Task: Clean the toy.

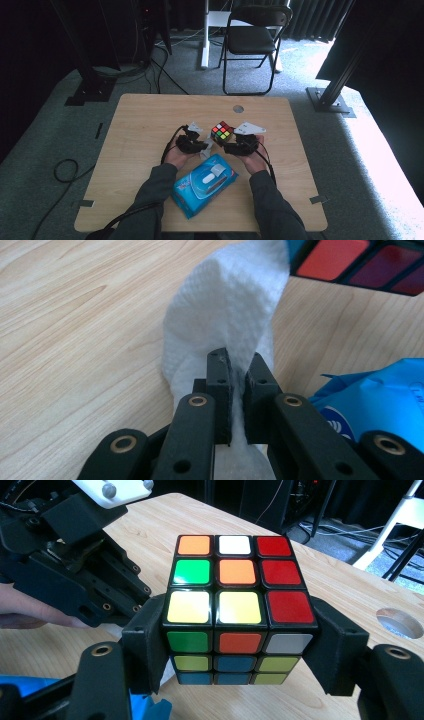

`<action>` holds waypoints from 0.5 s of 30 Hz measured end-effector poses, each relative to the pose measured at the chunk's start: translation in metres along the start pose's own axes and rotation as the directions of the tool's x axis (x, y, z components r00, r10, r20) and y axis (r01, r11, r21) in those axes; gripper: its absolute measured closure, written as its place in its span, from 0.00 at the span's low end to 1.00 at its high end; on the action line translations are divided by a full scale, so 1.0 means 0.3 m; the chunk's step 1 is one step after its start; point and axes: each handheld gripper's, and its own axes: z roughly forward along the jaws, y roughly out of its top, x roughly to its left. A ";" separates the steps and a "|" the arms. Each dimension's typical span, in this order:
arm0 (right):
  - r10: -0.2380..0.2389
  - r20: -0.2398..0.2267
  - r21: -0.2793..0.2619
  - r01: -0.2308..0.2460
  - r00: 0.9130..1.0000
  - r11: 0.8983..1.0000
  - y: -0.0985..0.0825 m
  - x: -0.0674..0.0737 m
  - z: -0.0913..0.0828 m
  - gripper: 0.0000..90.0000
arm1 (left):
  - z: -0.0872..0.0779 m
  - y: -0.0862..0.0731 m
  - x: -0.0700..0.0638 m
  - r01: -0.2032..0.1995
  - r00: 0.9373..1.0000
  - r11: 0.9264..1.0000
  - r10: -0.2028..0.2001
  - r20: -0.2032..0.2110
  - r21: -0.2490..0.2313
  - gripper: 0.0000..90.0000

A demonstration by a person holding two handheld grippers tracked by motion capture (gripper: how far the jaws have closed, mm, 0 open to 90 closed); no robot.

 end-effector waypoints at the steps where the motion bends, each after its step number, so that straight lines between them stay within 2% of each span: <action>1: -0.002 0.000 0.001 0.002 1.000 1.000 0.000 0.000 0.001 0.38 | 0.000 0.000 -0.002 -0.003 1.000 1.000 0.003 0.002 -0.003 0.94; 10: -0.002 0.001 0.001 0.002 1.000 1.000 0.000 0.003 0.007 0.38 | -0.004 0.007 -0.017 -0.017 1.000 0.999 0.018 0.019 -0.032 0.94; 15: 0.000 -0.003 -0.002 0.000 1.000 1.000 0.004 0.006 0.008 0.38 | -0.014 0.018 -0.031 -0.039 0.999 0.998 0.040 0.020 -0.056 0.94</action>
